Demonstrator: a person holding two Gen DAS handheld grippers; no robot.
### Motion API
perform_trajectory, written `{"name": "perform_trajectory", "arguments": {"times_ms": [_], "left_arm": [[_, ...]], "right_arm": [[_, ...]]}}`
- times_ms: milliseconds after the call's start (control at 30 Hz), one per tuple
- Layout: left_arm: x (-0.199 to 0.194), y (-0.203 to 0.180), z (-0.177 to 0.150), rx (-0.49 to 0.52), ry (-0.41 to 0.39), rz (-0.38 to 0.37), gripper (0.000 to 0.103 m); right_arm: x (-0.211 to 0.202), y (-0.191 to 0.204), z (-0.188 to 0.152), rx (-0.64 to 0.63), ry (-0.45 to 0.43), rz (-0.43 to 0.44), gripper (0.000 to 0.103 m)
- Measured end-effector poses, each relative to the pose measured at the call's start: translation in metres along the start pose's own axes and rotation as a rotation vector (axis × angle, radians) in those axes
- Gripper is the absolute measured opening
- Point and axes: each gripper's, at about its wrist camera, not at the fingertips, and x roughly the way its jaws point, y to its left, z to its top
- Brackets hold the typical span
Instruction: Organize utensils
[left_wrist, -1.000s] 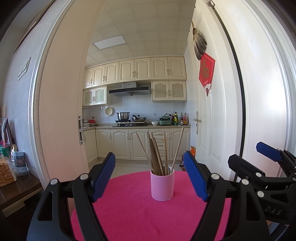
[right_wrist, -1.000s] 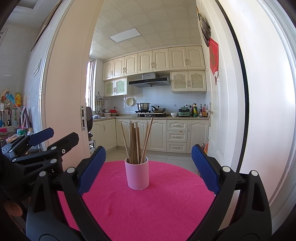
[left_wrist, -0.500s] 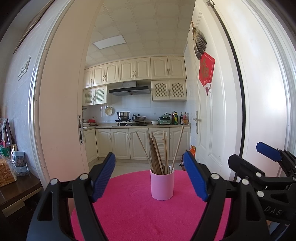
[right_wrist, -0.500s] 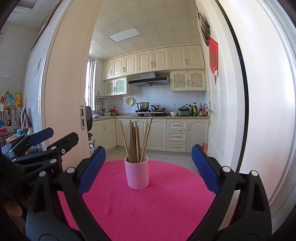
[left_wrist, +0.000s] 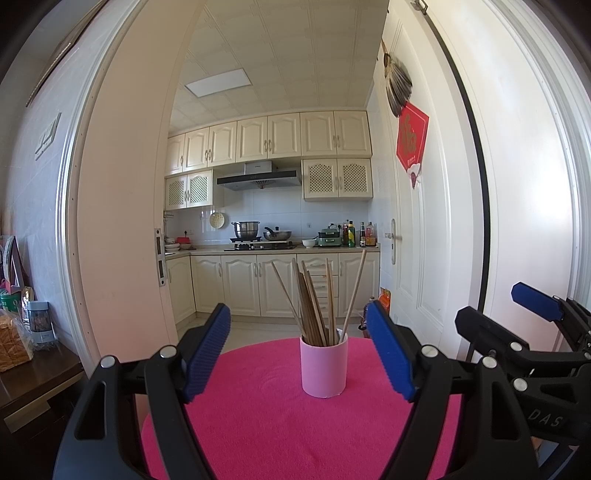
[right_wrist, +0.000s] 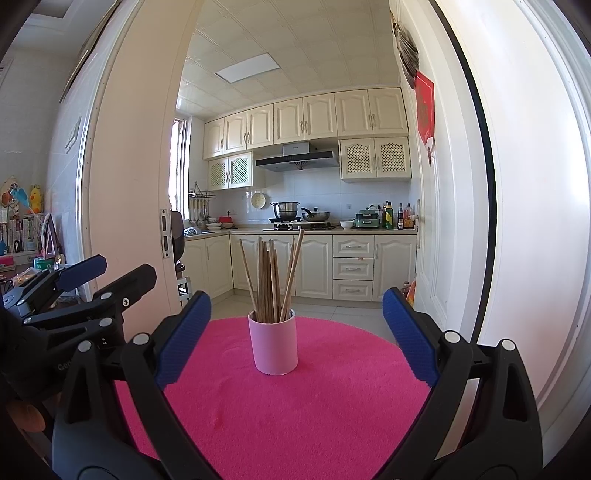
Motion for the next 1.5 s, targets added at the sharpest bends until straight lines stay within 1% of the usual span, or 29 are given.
{"name": "perform_trajectory", "arguments": {"times_ms": [1500], "left_arm": [[0.002, 0.0086, -0.0057, 0.007, 0.007, 0.002, 0.075]], "right_arm": [[0.0029, 0.0044, -0.0022, 0.01, 0.009, -0.001, 0.092]]}}
